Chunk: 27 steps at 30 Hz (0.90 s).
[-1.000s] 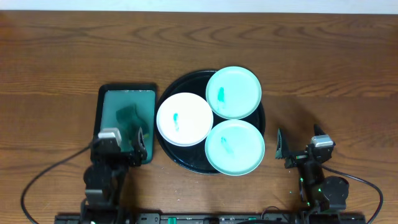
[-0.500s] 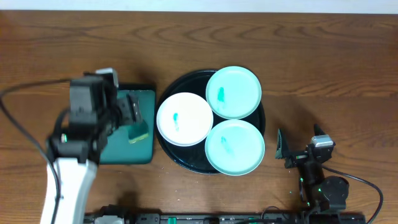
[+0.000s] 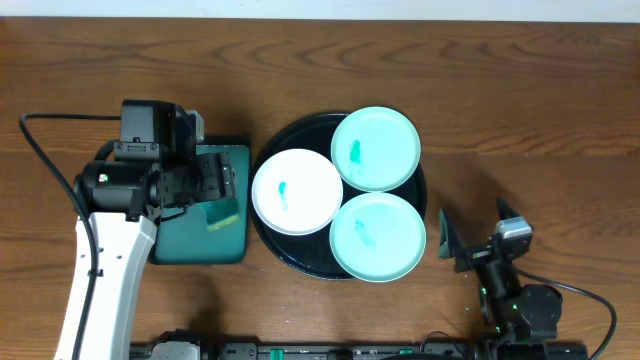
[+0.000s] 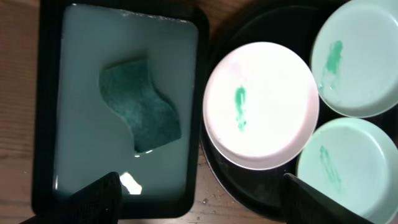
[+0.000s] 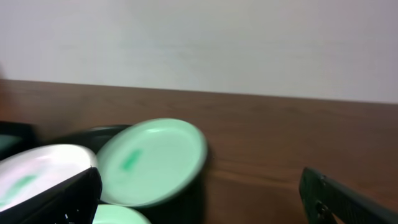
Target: Clean dirty plates on tray and stack at the side
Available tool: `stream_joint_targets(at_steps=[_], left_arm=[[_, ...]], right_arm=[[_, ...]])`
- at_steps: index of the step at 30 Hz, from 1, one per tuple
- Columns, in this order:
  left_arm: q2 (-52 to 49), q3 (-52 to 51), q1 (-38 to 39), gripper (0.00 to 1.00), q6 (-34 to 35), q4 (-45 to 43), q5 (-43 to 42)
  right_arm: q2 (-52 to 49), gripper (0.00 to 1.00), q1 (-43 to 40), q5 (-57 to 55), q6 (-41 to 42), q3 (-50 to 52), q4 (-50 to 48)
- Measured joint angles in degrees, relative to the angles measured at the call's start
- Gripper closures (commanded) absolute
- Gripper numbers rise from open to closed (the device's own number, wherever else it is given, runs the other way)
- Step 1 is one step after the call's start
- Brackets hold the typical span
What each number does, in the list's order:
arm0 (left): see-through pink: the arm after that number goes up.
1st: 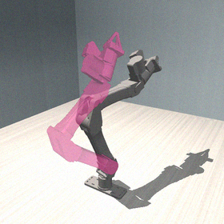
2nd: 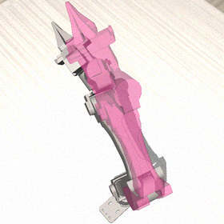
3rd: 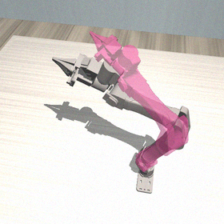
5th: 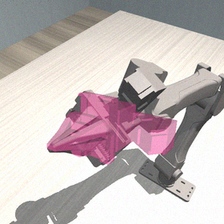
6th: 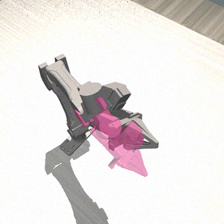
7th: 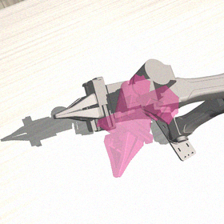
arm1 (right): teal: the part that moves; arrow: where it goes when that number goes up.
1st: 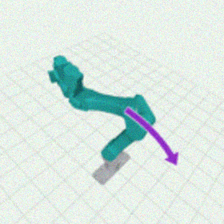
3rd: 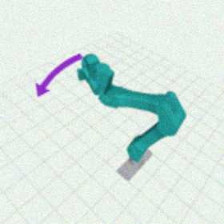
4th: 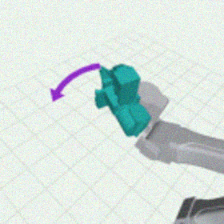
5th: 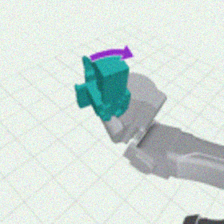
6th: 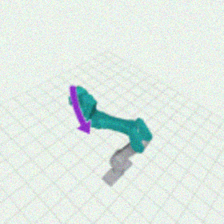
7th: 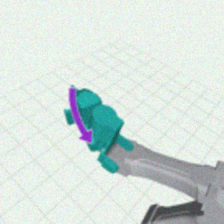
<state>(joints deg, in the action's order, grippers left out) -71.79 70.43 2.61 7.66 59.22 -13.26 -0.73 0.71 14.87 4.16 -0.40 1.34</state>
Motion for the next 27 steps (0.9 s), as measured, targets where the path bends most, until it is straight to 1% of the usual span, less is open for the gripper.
stream_joint_targets(at_steps=[4, 7, 9, 12, 15, 19, 22, 27], left_arm=[[0.0, 0.0, 0.0, 0.19, 0.0, 0.1, -0.4], [0.0, 0.0, 0.0, 0.19, 0.0, 0.0, -0.4], [0.0, 0.0, 0.0, 0.19, 0.0, -0.2, -0.4], [0.0, 0.0, 0.0, 0.19, 0.0, -0.4, -0.6], [0.0, 0.0, 0.0, 0.19, 0.0, -0.8, -0.6], [0.0, 0.1, 0.0, 0.19, 0.0, -1.2, -0.6], [0.0, 0.1, 0.0, 0.19, 0.0, -1.2, -0.6], [0.0, 0.2, 0.0, 0.19, 0.0, -1.2, -0.8]], right_arm=[[-0.2, 0.01, 0.0, 5.0, 4.1, -0.1, 1.7], [-1.9, 0.01, 0.0, 7.0, 7.1, -2.3, 5.7], [-4.7, 0.01, 0.0, 7.8, 8.2, -4.9, 8.2], [-12.6, 0.01, 0.0, 9.1, 8.4, -12.5, 11.6], [-22.9, 0.01, 0.0, 10.3, 8.2, -22.2, 15.2], [-41.2, 0.01, 0.1, 12.7, 7.5, -38.8, 24.1], [-55.8, 0.01, 1.2, 14.7, 5.7, -52.9, 35.8], [-78.9, 0.01, 7.6, 16.5, 1.3, -76.8, 58.4]])
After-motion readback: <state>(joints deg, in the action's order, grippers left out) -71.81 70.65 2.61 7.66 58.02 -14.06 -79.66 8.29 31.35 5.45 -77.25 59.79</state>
